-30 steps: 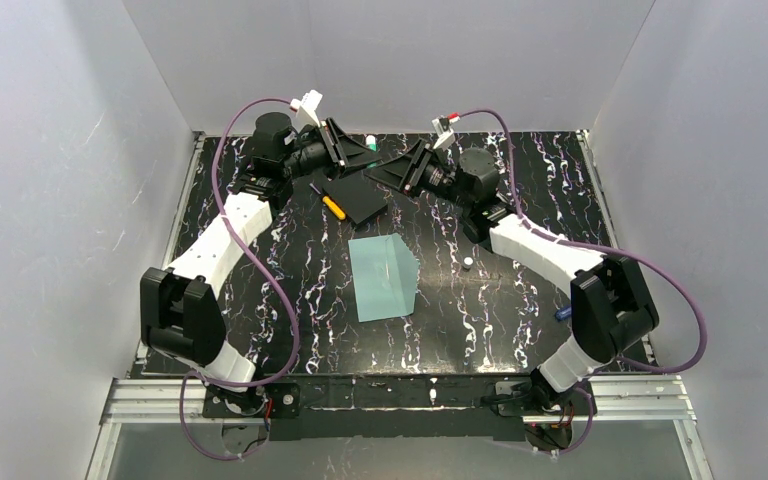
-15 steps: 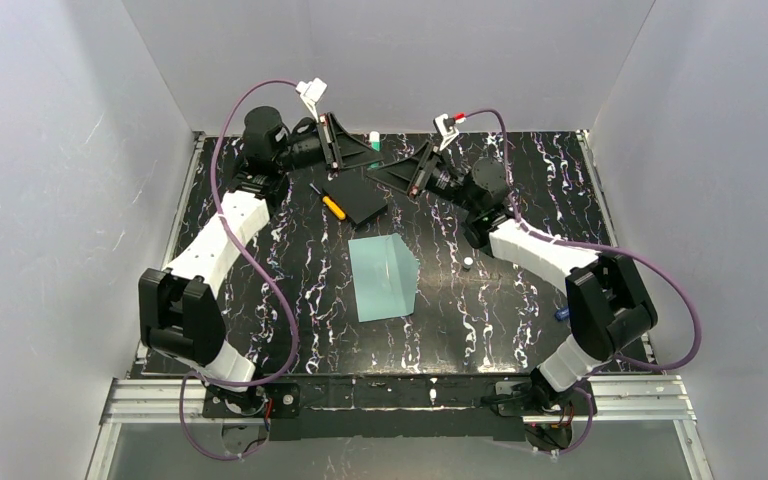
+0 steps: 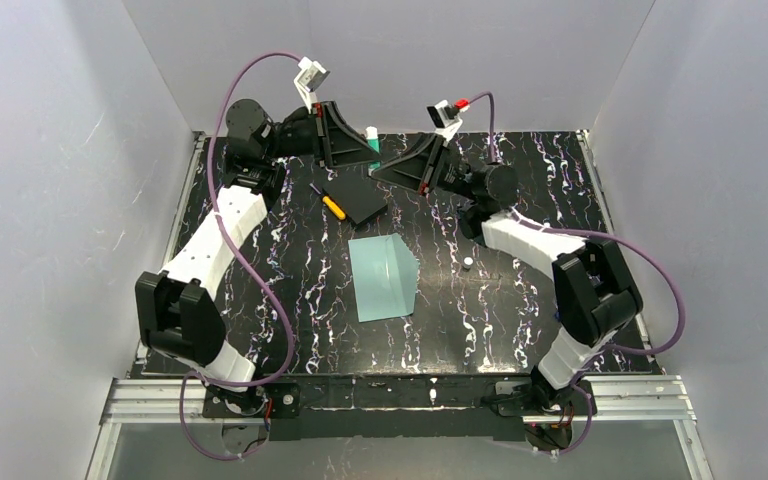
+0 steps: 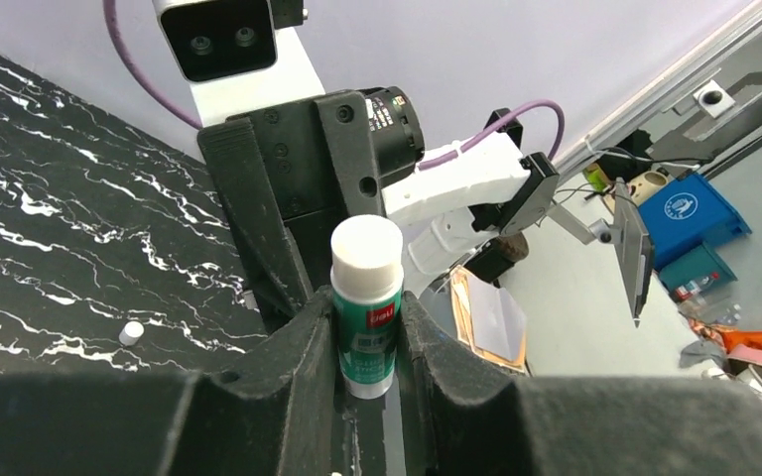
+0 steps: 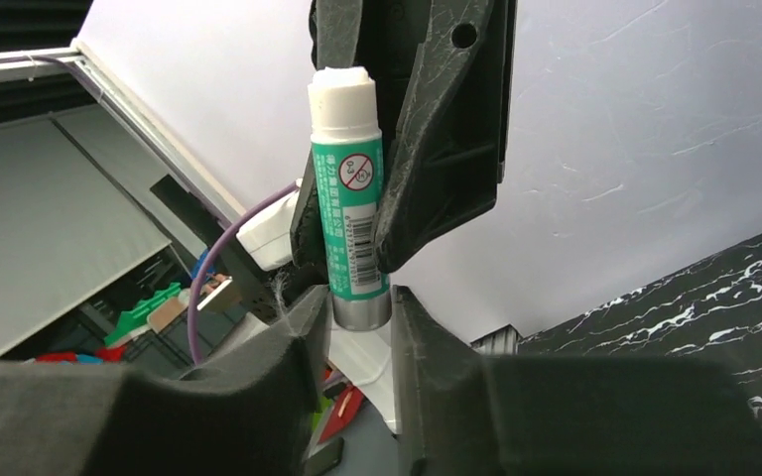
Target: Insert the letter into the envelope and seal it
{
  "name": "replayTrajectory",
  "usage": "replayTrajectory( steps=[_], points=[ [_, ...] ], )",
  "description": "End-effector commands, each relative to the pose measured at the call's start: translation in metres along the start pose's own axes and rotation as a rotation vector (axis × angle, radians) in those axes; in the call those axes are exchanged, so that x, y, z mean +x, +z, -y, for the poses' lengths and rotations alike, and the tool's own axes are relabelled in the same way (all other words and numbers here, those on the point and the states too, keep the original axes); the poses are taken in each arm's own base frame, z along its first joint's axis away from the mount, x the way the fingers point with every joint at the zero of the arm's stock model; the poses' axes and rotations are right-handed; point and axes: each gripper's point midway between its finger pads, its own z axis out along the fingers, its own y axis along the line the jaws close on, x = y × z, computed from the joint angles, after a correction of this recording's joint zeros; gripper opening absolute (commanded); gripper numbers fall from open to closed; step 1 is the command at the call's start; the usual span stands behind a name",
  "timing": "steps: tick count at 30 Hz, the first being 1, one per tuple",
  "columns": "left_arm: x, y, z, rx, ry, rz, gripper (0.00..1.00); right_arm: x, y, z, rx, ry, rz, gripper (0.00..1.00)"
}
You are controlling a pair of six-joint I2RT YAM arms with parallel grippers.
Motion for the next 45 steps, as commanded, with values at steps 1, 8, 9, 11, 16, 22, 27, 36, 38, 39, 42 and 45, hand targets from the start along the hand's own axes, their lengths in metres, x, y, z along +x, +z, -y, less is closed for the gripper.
replayTrajectory(
  steps=[1,8,9,11,16,22,27,36,38,39,42,45],
  points=[
    [-0.025,-0.007,0.017,-0.018,0.099,0.108,0.00,-0.021,0.004,-0.017,0.067,-0.160,0.046,0.55],
    [-0.047,-0.026,-0.034,-0.285,-0.106,0.482,0.00,-0.047,-0.034,0.038,0.701,-0.460,0.230,0.95],
    [-0.048,-0.028,-0.035,-0.298,-0.118,0.496,0.00,-0.048,-0.035,0.040,0.732,-0.482,0.226,0.95],
    [-0.048,-0.033,-0.039,-0.348,-0.140,0.514,0.00,-0.044,-0.024,0.039,0.762,-0.548,0.169,0.91],
    [-0.048,-0.037,-0.040,-0.389,-0.157,0.525,0.00,-0.035,-0.007,0.039,0.835,-0.676,0.094,0.74],
    [-0.043,-0.035,-0.039,-0.379,-0.178,0.509,0.00,-0.037,0.001,0.047,0.863,-0.678,0.066,0.64],
    [-0.039,-0.032,-0.041,-0.368,-0.190,0.482,0.00,-0.044,0.019,0.043,0.810,-0.664,0.089,0.60],
    [-0.035,-0.032,-0.037,-0.361,-0.170,0.462,0.00,-0.052,0.031,0.042,0.812,-0.641,0.089,0.44],
    [-0.035,-0.032,-0.035,-0.359,-0.164,0.462,0.00,-0.052,0.032,0.043,0.818,-0.629,0.078,0.31],
    [-0.036,-0.032,-0.033,-0.355,-0.159,0.459,0.00,-0.050,0.032,0.045,0.820,-0.624,0.066,0.25],
    [-0.036,-0.030,-0.028,-0.337,-0.136,0.436,0.00,-0.049,0.034,0.042,0.803,-0.589,0.033,0.07],
    [-0.035,-0.031,-0.022,-0.295,-0.111,0.369,0.00,-0.051,0.032,0.032,0.724,-0.523,0.013,0.01]
  ],
)
